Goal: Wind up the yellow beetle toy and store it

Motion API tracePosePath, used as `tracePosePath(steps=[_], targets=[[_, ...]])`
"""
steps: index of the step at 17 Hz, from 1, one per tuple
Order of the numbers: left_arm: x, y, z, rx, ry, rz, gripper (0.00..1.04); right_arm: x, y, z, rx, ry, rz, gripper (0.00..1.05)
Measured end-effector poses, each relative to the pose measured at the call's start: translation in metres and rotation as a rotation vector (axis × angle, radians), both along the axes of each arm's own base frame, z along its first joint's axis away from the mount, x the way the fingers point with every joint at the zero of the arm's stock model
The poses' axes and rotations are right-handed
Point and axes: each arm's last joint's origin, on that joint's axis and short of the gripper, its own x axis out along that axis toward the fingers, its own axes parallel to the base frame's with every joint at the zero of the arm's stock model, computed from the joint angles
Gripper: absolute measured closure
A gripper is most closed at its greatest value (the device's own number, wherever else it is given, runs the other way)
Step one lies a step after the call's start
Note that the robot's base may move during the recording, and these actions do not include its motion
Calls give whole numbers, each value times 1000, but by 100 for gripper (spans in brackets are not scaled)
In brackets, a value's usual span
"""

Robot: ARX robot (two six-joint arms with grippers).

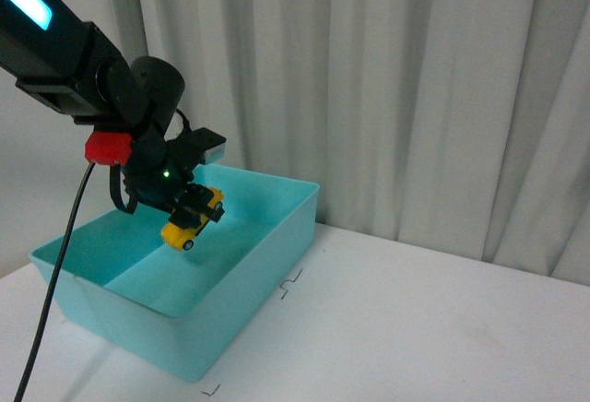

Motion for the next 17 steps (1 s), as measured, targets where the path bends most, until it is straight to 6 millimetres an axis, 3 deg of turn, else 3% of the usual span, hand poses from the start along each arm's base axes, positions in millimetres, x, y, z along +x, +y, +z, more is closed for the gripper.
tracePosePath(steps=[4, 8, 12, 14, 17], targets=[[3, 1, -21, 5, 42, 22, 66, 0, 0, 0, 0, 0, 0, 7], [1, -3, -25, -15, 83, 9, 66, 0, 0, 0, 0, 0, 0, 7], [0, -13, -24, -85, 94, -46, 24, 0, 0, 0, 0, 0, 0, 7], [0, -15, -8, -103, 12, -63, 5, 0, 0, 0, 0, 0, 0, 7], [-18, -15, 48, -118, -203, -93, 7, 0, 0, 0, 0, 0, 0, 7]])
